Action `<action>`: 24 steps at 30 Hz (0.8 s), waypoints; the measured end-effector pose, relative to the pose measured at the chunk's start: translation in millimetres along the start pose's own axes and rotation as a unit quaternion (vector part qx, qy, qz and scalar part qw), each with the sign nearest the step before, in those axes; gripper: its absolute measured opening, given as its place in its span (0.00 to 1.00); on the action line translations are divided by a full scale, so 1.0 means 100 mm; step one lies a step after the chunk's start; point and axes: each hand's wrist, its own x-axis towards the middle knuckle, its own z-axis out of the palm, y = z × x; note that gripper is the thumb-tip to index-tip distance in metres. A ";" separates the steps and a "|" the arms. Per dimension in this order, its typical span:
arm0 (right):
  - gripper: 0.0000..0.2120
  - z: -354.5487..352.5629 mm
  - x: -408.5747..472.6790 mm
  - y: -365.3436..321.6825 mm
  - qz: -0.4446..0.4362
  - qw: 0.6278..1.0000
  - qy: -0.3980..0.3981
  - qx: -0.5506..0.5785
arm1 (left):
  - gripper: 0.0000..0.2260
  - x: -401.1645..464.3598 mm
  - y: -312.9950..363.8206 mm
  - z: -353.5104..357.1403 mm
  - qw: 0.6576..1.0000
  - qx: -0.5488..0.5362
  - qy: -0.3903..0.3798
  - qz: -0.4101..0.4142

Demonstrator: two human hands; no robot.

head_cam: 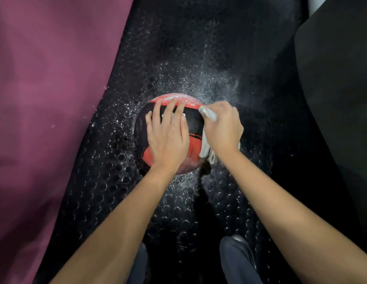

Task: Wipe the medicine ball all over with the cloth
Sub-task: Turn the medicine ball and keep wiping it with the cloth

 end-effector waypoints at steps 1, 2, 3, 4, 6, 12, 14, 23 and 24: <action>0.08 0.00 -0.04 -0.01 0.004 1.000 0.002 0.010 | 0.20 0.04 -0.01 0.00 1.000 0.001 0.000 -0.006; 0.08 -0.01 -0.14 -0.01 0.001 1.000 0.008 0.019 | 0.20 0.09 -0.01 0.00 1.000 0.000 0.000 -0.014; 0.08 -0.02 -0.28 0.00 -0.007 1.000 0.015 0.025 | 0.20 0.12 -0.02 0.00 1.000 -0.002 0.001 -0.022; 0.10 -0.03 -0.44 0.01 -0.020 0.999 0.017 0.029 | 0.20 0.13 -0.03 0.00 1.000 -0.004 0.004 -0.026; 0.12 -0.05 -0.60 0.04 -0.043 0.999 0.018 0.022 | 0.20 0.09 -0.02 -0.01 1.000 -0.004 0.009 -0.017; 0.08 -0.02 -0.04 0.05 0.017 1.000 0.005 0.026 | 0.20 0.04 0.05 0.00 1.000 0.005 -0.006 -0.003; 0.10 -0.03 -0.17 0.03 0.009 1.000 0.008 0.021 | 0.20 0.09 0.03 0.01 1.000 0.008 -0.006 -0.007; 0.06 -0.08 -0.22 0.31 0.163 0.956 0.027 0.244 | 0.23 0.05 -0.03 -0.16 0.989 -0.136 -0.046 -0.027; 0.07 -0.06 -0.13 0.34 0.194 0.943 0.017 0.271 | 0.22 0.07 -0.07 -0.21 0.979 -0.194 -0.038 -0.048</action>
